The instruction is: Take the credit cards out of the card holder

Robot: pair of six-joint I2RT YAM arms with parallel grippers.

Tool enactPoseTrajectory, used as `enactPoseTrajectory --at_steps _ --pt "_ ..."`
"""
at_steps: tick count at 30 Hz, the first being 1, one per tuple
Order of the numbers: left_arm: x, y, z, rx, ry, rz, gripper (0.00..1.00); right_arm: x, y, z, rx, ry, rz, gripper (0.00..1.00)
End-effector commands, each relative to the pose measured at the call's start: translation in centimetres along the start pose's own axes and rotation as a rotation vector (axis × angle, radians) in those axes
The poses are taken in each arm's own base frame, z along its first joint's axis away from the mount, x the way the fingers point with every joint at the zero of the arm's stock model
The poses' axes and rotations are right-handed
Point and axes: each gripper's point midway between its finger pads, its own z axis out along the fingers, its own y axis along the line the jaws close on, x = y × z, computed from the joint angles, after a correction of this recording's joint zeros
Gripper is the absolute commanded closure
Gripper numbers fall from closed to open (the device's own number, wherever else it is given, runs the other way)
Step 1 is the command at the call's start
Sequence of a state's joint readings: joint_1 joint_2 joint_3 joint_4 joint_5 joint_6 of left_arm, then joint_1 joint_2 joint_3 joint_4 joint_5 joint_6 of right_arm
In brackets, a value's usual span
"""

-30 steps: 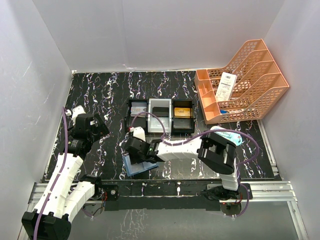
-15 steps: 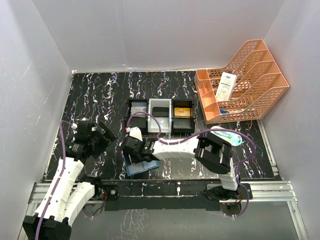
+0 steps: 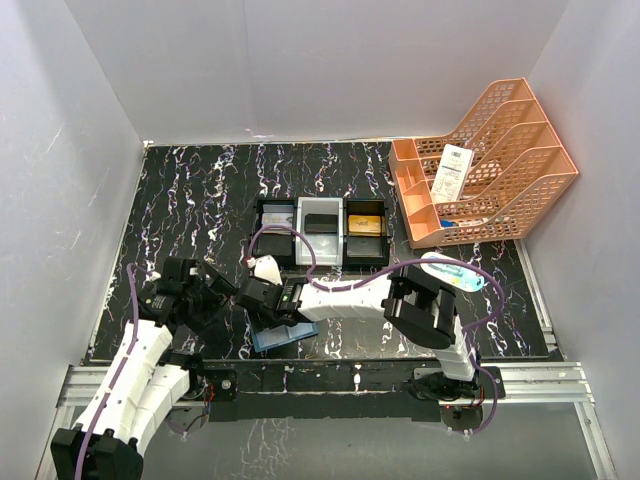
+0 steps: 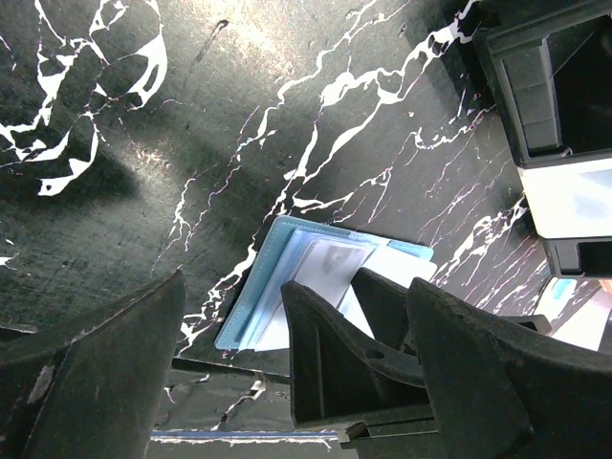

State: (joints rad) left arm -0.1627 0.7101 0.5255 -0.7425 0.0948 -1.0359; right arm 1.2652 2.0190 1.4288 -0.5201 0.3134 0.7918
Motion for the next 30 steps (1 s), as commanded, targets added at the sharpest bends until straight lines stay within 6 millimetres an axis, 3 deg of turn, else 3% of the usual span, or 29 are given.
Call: enactPoseTrajectory --at_steps 1,11,17,24,30 --pt "0.6 0.3 -0.1 0.001 0.022 -0.02 0.04 0.4 -1.0 0.9 0.058 0.006 0.006 0.42" --pt "1.7 -0.6 0.1 0.074 0.081 0.015 0.06 0.3 0.1 0.6 -0.092 0.019 0.094 0.46" --pt "2.2 -1.4 0.0 0.125 0.113 0.037 0.09 0.1 -0.2 0.1 -0.18 0.027 0.182 0.47" --pt "3.7 -1.9 0.7 0.176 0.198 0.054 0.21 0.1 -0.5 0.0 -0.195 0.038 0.186 0.45" --pt "2.4 -1.2 0.4 0.121 0.121 0.032 0.19 -0.5 -1.1 0.4 -0.109 0.026 0.152 0.37"
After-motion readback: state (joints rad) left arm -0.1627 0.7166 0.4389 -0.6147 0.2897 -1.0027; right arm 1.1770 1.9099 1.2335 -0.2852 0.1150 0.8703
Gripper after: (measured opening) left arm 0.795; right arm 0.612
